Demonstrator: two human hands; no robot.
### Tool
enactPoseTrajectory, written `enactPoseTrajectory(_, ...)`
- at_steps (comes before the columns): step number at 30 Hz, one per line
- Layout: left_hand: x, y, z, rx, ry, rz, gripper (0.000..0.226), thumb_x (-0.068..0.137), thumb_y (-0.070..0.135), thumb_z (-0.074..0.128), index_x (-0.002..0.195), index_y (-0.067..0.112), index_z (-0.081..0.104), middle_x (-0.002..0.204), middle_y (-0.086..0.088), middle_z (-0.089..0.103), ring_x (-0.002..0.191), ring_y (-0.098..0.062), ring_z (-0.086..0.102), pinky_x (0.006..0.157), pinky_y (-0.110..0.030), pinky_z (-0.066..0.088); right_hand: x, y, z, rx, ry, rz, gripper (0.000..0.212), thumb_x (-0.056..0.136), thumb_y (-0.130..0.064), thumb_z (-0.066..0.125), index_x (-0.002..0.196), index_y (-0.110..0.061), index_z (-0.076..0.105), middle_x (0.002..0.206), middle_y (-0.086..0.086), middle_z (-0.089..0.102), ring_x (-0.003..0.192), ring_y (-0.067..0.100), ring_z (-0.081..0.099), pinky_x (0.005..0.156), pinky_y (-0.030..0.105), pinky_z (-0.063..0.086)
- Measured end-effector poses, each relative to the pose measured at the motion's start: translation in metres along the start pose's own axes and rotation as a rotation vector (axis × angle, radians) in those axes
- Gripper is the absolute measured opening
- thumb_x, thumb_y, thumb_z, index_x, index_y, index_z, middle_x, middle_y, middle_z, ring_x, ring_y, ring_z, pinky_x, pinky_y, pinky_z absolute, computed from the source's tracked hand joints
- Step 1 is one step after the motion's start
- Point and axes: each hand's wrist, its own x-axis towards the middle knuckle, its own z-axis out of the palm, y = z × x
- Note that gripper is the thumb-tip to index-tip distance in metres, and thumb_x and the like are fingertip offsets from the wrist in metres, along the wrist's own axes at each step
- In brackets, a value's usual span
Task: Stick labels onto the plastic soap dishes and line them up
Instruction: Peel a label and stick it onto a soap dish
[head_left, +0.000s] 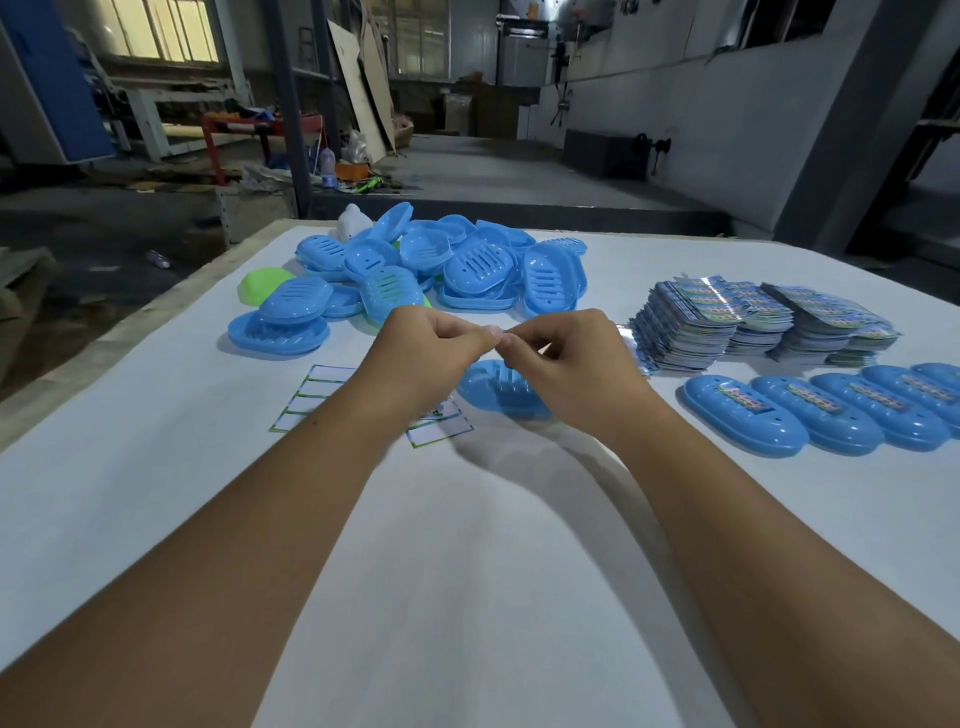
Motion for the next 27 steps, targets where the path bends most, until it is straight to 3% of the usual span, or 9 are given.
enactPoseTrajectory(2, 0.001, -0.001, -0.001, -0.025, 0.022, 0.000, 0.017, 0.086, 0.041, 0.075, 0.072, 0.031, 0.078, 0.059, 0.025, 0.066, 0.058, 0.014, 0.058, 0.054, -0.014, 0.041, 0.001, 0.000, 0.001, -0.008, 0.007, -0.005, 0.017, 0.095, -0.037, 0.069, 0.082, -0.031, 0.078, 0.063, -0.031, 0.064, 0.056, -0.008, 0.058, 0.054, 0.006, 0.037)
enactPoseTrajectory(4, 0.001, -0.001, -0.001, -0.048, 0.032, 0.005, 0.013, 0.084, 0.039, 0.077, 0.078, 0.028, 0.079, 0.059, 0.025, 0.066, 0.057, 0.014, 0.058, 0.050, -0.007, 0.040, 0.004, 0.003, 0.000, -0.014, 0.060, 0.049, 0.017, 0.092, -0.037, 0.071, 0.084, -0.026, 0.081, 0.065, -0.024, 0.068, 0.059, -0.004, 0.060, 0.054, 0.011, 0.039)
enactPoseTrajectory(6, 0.002, -0.001, 0.000, -0.055, 0.037, -0.002, 0.011, 0.083, 0.037, 0.079, 0.079, 0.026, 0.079, 0.056, 0.022, 0.065, 0.054, 0.013, 0.056, 0.046, -0.003, 0.037, 0.007, 0.008, -0.001, -0.032, 0.098, 0.142, 0.022, 0.088, -0.039, 0.073, 0.077, -0.021, 0.080, 0.064, -0.008, 0.070, 0.054, 0.009, 0.055, 0.057, 0.029, 0.046)
enactPoseTrajectory(10, 0.004, -0.003, 0.003, -0.064, 0.049, -0.041, 0.014, 0.085, 0.034, 0.077, 0.073, 0.025, 0.077, 0.047, 0.018, 0.057, 0.045, 0.006, 0.050, 0.042, -0.006, 0.035, 0.008, 0.010, -0.004, -0.028, 0.074, 0.237, 0.032, 0.086, -0.038, 0.073, 0.070, -0.011, 0.074, 0.063, 0.011, 0.065, 0.051, 0.012, 0.041, 0.052, 0.029, 0.036)
enactPoseTrajectory(14, 0.006, -0.006, 0.005, -0.053, 0.062, -0.076, 0.016, 0.085, 0.033, 0.076, 0.070, 0.026, 0.076, 0.046, 0.017, 0.056, 0.042, 0.003, 0.047, 0.040, -0.008, 0.035, 0.008, 0.009, -0.007, 0.005, 0.044, 0.294, 0.029, 0.083, -0.033, 0.069, 0.065, -0.009, 0.071, 0.048, 0.001, 0.051, 0.044, 0.009, 0.036, 0.045, 0.024, 0.031)
enactPoseTrajectory(18, 0.008, -0.010, 0.010, -0.033, 0.061, -0.127, 0.015, 0.084, 0.035, 0.076, 0.075, 0.023, 0.077, 0.043, 0.017, 0.053, 0.037, 0.000, 0.044, 0.044, -0.018, 0.039, 0.008, 0.013, -0.012, 0.067, -0.028, 0.384, 0.042, 0.081, -0.036, 0.073, 0.077, 0.005, 0.065, 0.064, 0.007, 0.051, 0.054, 0.015, 0.035, 0.056, 0.031, 0.035)
enactPoseTrajectory(21, 0.009, -0.013, 0.016, -0.021, 0.029, -0.125, 0.015, 0.083, 0.034, 0.078, 0.079, 0.019, 0.078, 0.040, 0.015, 0.053, 0.031, -0.001, 0.043, 0.038, -0.015, 0.033, 0.008, 0.015, -0.013, 0.062, -0.039, 0.409, 0.045, 0.081, -0.041, 0.076, 0.069, 0.000, 0.064, 0.057, 0.002, 0.049, 0.049, 0.013, 0.036, 0.057, 0.033, 0.038)
enactPoseTrajectory(24, 0.011, -0.015, 0.021, 0.049, 0.039, -0.124, 0.013, 0.079, 0.030, 0.079, 0.072, 0.019, 0.078, 0.043, 0.011, 0.059, 0.038, -0.002, 0.048, 0.050, -0.020, 0.041, 0.008, 0.016, -0.013, 0.008, -0.062, 0.444, 0.036, 0.080, -0.043, 0.078, 0.063, -0.015, 0.064, 0.051, 0.000, 0.043, 0.043, 0.014, 0.032, 0.055, 0.032, 0.034)
enactPoseTrajectory(27, 0.014, -0.017, 0.024, 0.129, 0.056, -0.151, 0.015, 0.075, 0.031, 0.076, 0.068, 0.017, 0.078, 0.050, 0.006, 0.065, 0.053, -0.015, 0.057, 0.060, -0.028, 0.049, 0.009, 0.018, -0.012, -0.063, -0.058, 0.463, 0.039, 0.077, -0.042, 0.079, 0.066, -0.006, 0.069, 0.052, 0.000, 0.048, 0.046, 0.014, 0.037, 0.054, 0.030, 0.035)
